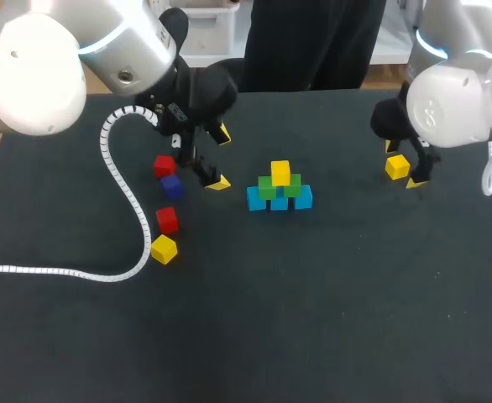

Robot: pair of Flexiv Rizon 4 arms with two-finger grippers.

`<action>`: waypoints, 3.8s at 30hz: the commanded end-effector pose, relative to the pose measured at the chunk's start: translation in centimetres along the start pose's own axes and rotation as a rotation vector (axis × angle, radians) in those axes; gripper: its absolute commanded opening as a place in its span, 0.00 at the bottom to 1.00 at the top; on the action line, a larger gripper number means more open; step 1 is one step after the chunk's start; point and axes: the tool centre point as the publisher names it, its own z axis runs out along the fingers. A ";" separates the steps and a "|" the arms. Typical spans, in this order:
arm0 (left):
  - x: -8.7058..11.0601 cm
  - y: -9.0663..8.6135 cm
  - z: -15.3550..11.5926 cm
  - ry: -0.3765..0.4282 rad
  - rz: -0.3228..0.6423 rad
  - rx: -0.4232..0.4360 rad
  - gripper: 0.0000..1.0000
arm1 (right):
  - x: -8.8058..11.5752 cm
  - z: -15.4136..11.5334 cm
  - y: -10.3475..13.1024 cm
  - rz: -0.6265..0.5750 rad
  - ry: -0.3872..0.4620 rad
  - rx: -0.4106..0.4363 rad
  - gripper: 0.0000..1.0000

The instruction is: Place the blue cubes, place green cubes on the blue cubes, place the yellow cubes on the green cubes, then place the red cubes on the yellow cubes, and place purple cube on the red cubes.

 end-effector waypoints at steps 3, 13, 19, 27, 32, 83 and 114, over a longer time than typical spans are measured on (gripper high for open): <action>0.1 0.0 0.0 -0.003 0.002 0.001 1.00 | -0.1 0.1 0.0 -0.003 -0.003 -0.002 1.00; 0.1 0.0 0.0 -0.003 0.002 0.001 1.00 | -0.1 0.3 -0.1 -0.003 -0.003 -0.008 0.19; 0.1 0.0 0.0 -0.003 0.002 0.001 1.00 | -0.2 0.5 -0.1 -0.006 -0.008 -0.010 0.00; 0.1 0.0 0.0 -0.003 0.002 0.001 1.00 | -0.4 0.4 0.2 0.005 -0.005 -0.022 0.00; 0.1 0.0 0.0 -0.003 0.002 0.001 1.00 | -0.9 -0.5 0.4 0.062 0.009 -0.054 0.00; 0.1 0.0 0.0 -0.003 0.002 0.001 1.00 | -8.9 -8.0 1.0 0.196 -0.019 0.000 0.00; 0.1 0.0 0.0 -0.003 0.002 0.001 1.00 | -11.8 -9.2 1.7 0.182 -0.019 -0.011 0.00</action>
